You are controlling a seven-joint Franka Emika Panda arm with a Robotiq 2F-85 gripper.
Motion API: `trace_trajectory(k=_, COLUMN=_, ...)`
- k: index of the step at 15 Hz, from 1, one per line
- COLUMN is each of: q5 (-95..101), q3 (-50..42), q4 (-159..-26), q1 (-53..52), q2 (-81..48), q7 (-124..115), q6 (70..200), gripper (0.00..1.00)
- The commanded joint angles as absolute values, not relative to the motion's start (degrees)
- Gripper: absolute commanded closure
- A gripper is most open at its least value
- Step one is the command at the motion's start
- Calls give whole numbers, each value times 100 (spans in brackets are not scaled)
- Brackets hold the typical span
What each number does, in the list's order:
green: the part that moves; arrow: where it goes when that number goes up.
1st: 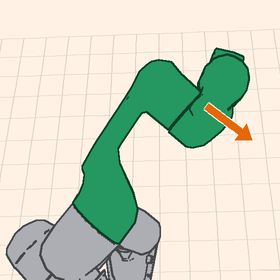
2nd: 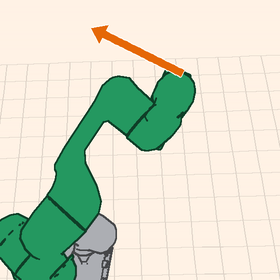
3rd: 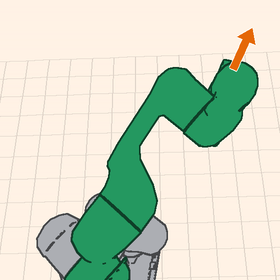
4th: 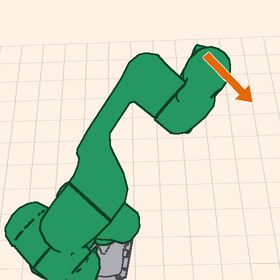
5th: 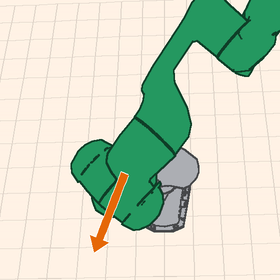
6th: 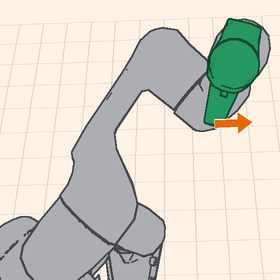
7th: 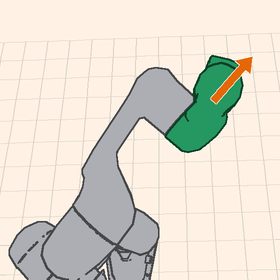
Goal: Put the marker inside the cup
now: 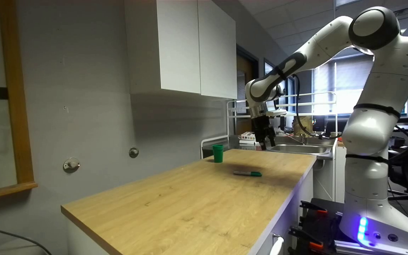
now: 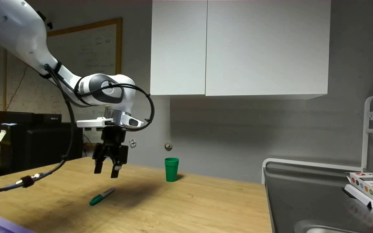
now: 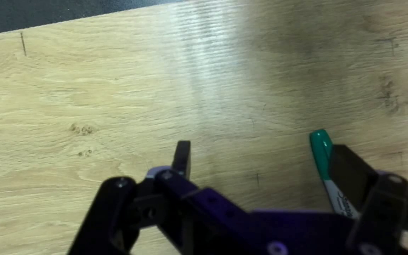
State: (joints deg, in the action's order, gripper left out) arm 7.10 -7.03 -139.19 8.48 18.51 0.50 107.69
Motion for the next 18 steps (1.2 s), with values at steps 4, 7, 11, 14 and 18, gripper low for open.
trace_trajectory(k=4, q5=891, q3=-402, q4=-13694, q1=586, q2=1544, q7=-26, q6=10895, gripper=0)
trace_trajectory(k=7, q5=1033, q3=-190, q4=-13645, q1=403, q2=1368, q7=-53, q6=11207, gripper=0)
trace_trajectory(k=11, q5=994, q3=-74, q4=-13640, q1=179, q2=1040, q7=160, q6=11799, gripper=0)
trace_trajectory(k=14, q5=893, q3=-99, q4=-13624, q1=85, q2=690, q7=449, q6=12160, gripper=0)
trace_trajectory(k=18, q5=849, q3=-115, q4=-13631, q1=75, q2=277, q7=838, q6=12538, gripper=0)
